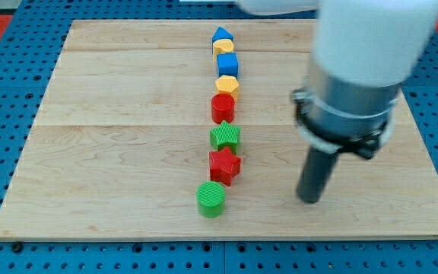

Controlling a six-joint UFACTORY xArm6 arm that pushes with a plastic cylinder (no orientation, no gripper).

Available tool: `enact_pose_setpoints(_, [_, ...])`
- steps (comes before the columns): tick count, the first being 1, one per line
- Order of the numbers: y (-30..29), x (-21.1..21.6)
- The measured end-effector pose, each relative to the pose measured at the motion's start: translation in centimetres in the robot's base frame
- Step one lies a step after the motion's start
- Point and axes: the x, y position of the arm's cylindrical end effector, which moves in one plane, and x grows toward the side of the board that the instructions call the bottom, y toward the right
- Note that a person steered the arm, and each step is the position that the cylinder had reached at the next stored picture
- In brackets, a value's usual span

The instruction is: Move the red circle diagonally to the bottom left of the yellow hexagon

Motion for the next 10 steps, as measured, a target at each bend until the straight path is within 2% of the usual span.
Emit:
enact_pose_setpoints(1, [0.7, -9.8])
enact_pose_setpoints(2, [0.6, -13.2])
enact_pose_setpoints(3, [-3.2, -13.2])
enact_pose_setpoints(10, [-9.6, -13.5])
